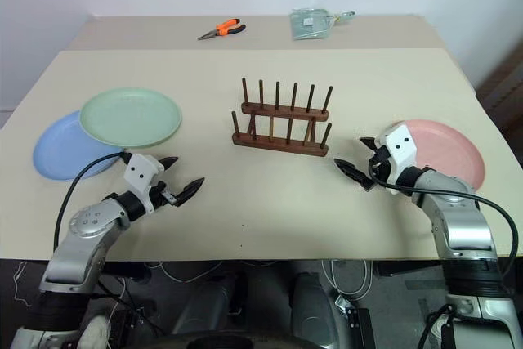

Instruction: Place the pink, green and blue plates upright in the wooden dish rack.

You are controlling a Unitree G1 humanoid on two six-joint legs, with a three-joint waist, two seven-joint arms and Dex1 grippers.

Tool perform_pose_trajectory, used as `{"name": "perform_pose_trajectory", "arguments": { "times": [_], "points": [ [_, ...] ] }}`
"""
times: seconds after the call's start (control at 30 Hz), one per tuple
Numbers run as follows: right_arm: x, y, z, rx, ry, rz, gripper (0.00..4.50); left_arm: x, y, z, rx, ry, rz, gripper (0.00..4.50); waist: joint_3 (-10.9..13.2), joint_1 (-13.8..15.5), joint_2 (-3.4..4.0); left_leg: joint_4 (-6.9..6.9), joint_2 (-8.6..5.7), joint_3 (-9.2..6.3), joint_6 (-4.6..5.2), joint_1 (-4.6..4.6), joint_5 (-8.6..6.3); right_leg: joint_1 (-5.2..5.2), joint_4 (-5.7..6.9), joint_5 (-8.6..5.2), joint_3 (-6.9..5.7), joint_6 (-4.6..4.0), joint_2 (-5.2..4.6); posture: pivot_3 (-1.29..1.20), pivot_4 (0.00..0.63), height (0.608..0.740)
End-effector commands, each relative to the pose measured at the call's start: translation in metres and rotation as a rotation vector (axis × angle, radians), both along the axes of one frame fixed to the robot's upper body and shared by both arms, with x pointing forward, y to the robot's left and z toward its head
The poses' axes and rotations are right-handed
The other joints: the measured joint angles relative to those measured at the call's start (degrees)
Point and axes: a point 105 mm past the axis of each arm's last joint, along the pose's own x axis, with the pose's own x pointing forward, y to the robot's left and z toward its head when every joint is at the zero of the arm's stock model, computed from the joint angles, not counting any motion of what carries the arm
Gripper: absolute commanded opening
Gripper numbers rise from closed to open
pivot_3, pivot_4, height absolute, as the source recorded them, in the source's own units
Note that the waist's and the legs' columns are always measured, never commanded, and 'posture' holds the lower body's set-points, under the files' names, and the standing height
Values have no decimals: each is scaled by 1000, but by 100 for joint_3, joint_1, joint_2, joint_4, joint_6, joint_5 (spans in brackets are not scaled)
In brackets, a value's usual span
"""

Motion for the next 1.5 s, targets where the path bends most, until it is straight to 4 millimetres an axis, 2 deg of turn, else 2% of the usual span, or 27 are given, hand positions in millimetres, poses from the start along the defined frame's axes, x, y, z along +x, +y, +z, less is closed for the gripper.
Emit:
{"name": "perform_pose_trajectory", "arguments": {
  "times": [0.03,0.23,0.4,0.57,0.73,0.97,1.07,1.2,1.23,1.3,1.5],
  "points": [
    [4,3,11,-10,-61,0,4426,3,-8,11,-6,-42,-18,4499,0,-6,0,0,0,0,0,0,0,0,0,0,0,0,0,0,150,738],
    [2,7,10,6,-60,5,4426,9,-19,17,-14,-46,-52,4499,0,1,0,0,0,0,0,0,0,0,0,0,-1,1,2,0,150,738],
    [-6,18,10,21,-57,21,4426,34,-34,19,10,-29,-138,4499,0,77,0,4,-2,0,1,-2,1,0,1,1,-7,2,7,0,150,738],
    [-12,21,10,10,-87,-26,4426,65,-56,8,91,37,-303,4499,0,121,-1,6,-9,1,2,-3,1,-1,2,2,-9,4,21,0,150,738],
    [-25,22,8,18,-101,-81,4426,88,-77,1,118,109,-418,4499,0,135,-4,12,-23,-6,9,-14,-1,-1,1,11,-18,23,17,0,150,738],
    [-42,21,4,23,-101,-143,4426,87,-111,-14,103,187,-548,4499,-2,129,-7,24,-26,-8,16,-16,-4,5,6,12,-20,30,17,0,150,738],
    [-45,23,3,18,-102,-149,4500,86,-115,-16,77,176,-552,3711,-3,126,-7,27,-25,-10,17,-14,-5,6,9,11,-21,33,17,0,150,738],
    [-39,22,4,7,-99,-137,4500,75,-120,-18,59,154,-591,1779,-4,112,-6,32,-25,-11,19,-14,-6,8,12,11,-21,34,17,0,150,738],
    [-36,20,4,0,-99,-135,4500,69,-121,-17,57,136,-608,1467,-4,104,-6,32,-25,-10,19,-12,-6,8,12,11,-20,34,17,0,150,738],
    [-33,19,5,-6,-100,-133,4500,61,-121,-15,54,115,-625,1467,-6,102,-3,32,-23,-10,19,-9,-6,10,14,11,-19,34,18,0,150,738],
    [-36,4,5,-42,-89,-147,4500,15,-121,-6,107,57,-729,1467,-6,108,-2,26,-21,-12,18,-8,-7,8,14,9,-16,30,16,0,150,738]
  ]
}}
